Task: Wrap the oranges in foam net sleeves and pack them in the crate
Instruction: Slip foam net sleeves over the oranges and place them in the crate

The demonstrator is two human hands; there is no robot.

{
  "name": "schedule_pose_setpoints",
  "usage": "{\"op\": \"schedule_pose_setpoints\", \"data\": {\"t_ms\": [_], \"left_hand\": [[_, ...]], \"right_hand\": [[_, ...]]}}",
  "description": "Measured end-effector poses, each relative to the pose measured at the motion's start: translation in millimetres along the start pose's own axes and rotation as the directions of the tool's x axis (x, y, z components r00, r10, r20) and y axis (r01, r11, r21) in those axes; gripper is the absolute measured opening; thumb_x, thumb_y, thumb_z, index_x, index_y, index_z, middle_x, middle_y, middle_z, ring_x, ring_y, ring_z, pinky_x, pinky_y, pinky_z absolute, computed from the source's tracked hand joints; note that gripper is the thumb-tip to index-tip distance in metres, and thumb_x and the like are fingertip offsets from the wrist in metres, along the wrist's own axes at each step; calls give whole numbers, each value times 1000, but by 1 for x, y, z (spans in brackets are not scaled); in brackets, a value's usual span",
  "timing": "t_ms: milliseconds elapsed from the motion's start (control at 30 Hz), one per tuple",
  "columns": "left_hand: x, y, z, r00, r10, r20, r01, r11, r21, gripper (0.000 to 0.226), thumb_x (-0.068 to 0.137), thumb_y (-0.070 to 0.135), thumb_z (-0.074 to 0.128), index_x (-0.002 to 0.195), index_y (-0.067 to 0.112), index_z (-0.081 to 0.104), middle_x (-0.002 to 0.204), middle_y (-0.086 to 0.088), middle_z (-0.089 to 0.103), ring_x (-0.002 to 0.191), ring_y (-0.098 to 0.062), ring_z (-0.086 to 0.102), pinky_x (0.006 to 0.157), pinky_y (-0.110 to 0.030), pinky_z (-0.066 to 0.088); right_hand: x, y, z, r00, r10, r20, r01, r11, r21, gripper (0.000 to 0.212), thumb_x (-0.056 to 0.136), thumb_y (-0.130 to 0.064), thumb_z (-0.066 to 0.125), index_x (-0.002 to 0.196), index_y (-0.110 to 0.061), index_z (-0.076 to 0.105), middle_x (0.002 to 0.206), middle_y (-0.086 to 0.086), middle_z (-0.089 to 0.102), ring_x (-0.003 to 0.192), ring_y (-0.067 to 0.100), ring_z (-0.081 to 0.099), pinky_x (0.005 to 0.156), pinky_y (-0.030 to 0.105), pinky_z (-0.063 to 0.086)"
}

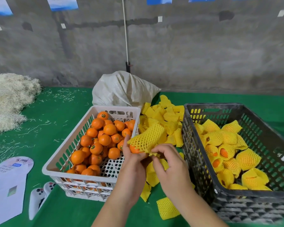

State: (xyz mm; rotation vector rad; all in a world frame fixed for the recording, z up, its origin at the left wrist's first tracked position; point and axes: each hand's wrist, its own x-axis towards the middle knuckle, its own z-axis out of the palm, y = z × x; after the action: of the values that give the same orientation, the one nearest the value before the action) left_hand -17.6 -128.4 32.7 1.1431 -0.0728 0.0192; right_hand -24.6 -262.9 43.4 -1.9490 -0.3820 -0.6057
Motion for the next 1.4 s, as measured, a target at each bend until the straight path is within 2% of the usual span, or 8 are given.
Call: {"op": "schedule_pose_setpoints", "data": {"t_ms": [133,267,367,467,600,867,1267,1400], "left_hand": [[-8,20,3,988,87,125,-107,981,163,70,97,11,74,152,41,42,130,-1,71,117,-18,70,93,-29,58],[-14,30,1,979,198,-40,-159,877,454,58,76,29,92,123,32,58,106,9,74,88,-8,70,73,-23,57],[-18,25,2,969,177,-175,-101,923,371,60,69,25,85,116,29,48,91,7,69,74,-6,65,61,-23,53],[-22,18,5,974,116,-196,-61,962,267,58,75,25,73,123,44,47,109,0,70,91,-13,71,76,-34,60],[-30,19,4,994,20,106,-38,985,168,68,85,24,71,144,48,48,134,5,68,126,-19,65,102,-39,57],[-34,15,4,969,228,-93,-195,940,279,43,92,13,73,133,18,61,117,7,75,108,-11,72,84,-19,56],[-16,-4,-3,921,343,-187,-250,885,393,63,80,-3,80,130,28,57,114,17,73,101,-1,70,79,-14,54],[-10,-4,-8,913,356,-199,-256,879,402,66,79,3,81,133,30,55,120,13,70,108,-8,70,83,-18,55]], "right_hand": [[7,-14,-13,996,-45,-82,41,998,-48,22,91,-11,61,112,-18,65,111,-14,57,107,-1,57,85,6,44],[2,-24,-18,991,-130,-26,127,988,-88,17,90,-7,61,104,-12,69,106,-8,58,102,5,58,82,18,48],[-4,-26,-16,988,-141,56,144,988,-54,18,89,-8,63,105,-15,68,107,-11,56,104,5,57,85,18,48],[-11,-24,-11,998,-34,60,34,999,0,36,88,-11,63,122,-23,60,117,-13,53,112,4,55,91,17,47],[-17,-21,-7,999,45,-5,-44,998,52,53,85,-11,61,133,-35,52,127,-12,50,118,11,56,93,18,48],[-20,-21,-6,995,-36,-88,41,998,49,25,86,-18,55,105,-14,70,107,-13,60,105,4,61,87,13,47],[-21,-8,-4,976,212,50,-218,943,250,19,86,-9,56,90,-25,65,99,-9,63,99,19,62,82,26,52],[-14,-10,-12,886,461,60,-442,796,414,12,85,-34,61,92,-30,70,99,-5,72,95,13,68,85,33,51]]}}
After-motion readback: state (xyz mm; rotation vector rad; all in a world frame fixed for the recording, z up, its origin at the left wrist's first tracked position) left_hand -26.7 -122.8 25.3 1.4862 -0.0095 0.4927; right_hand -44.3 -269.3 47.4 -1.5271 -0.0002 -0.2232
